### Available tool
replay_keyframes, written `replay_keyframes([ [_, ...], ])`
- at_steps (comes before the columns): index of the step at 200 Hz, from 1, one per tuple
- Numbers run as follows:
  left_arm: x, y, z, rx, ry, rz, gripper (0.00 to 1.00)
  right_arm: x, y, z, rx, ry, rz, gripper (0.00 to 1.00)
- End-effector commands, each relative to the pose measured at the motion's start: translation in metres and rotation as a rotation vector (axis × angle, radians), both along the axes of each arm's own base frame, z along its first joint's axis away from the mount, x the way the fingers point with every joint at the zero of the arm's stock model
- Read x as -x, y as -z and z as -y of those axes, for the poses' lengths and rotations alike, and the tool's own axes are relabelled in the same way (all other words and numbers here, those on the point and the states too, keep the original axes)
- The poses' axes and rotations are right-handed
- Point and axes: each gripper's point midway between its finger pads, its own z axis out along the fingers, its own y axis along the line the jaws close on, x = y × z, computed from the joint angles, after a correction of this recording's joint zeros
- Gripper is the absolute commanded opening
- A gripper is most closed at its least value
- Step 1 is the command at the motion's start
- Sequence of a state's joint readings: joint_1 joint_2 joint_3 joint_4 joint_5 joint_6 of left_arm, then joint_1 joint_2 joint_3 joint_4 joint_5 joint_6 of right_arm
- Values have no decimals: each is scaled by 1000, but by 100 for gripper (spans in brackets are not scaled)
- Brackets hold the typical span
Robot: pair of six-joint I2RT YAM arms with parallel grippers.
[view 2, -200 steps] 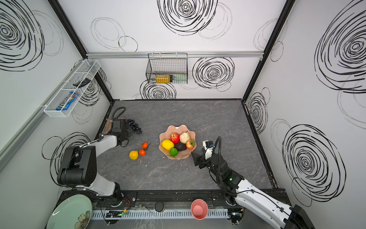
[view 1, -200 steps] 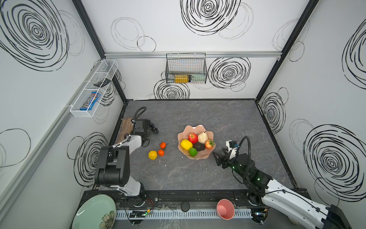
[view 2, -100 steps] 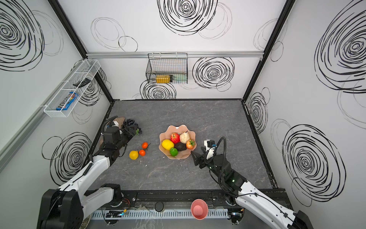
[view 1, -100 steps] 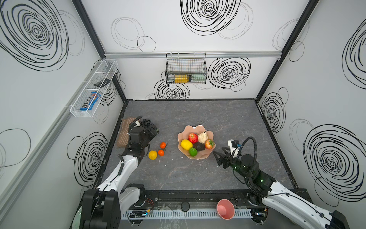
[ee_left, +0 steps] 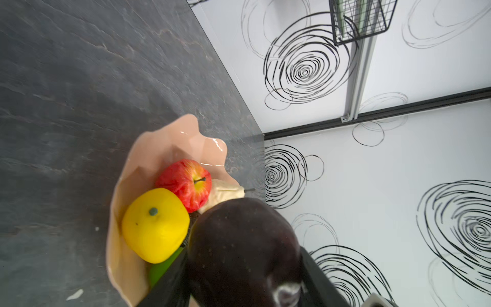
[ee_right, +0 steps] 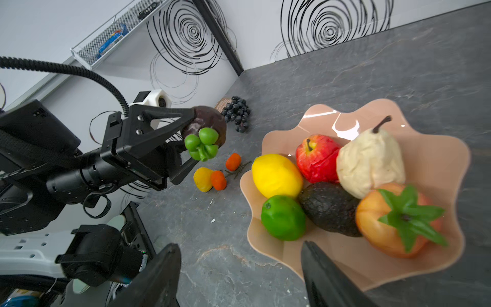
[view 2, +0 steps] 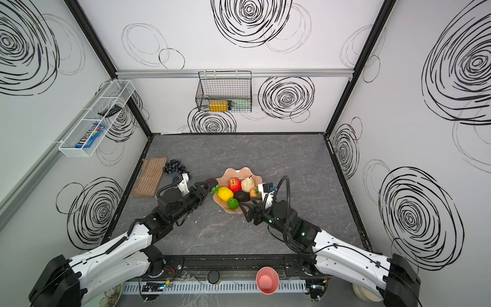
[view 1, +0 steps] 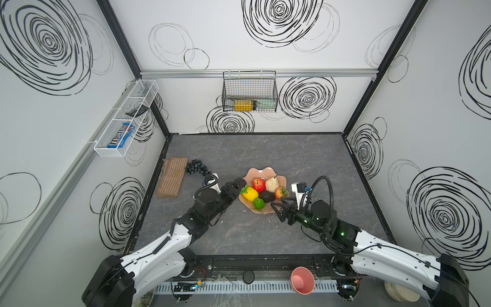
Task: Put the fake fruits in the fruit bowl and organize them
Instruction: 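Carry the plum toward the right gripper and grasp it with the right gripper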
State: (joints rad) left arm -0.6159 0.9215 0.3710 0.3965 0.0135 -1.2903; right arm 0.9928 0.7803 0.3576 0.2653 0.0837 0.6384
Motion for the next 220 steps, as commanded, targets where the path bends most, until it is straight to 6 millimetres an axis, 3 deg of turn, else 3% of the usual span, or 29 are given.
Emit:
replay_keyframes([
  [1, 1, -20, 7, 110, -24, 48, 56, -1, -28, -18, -97, -4, 8, 75],
  [93, 25, -13, 33, 127, 48, 41, 57, 0, -17, -56, -70, -84, -50, 44],
  [220, 39, -10, 51, 162, 110, 38, 57, -3, -11, -71, -49, -111, -65, 29],
])
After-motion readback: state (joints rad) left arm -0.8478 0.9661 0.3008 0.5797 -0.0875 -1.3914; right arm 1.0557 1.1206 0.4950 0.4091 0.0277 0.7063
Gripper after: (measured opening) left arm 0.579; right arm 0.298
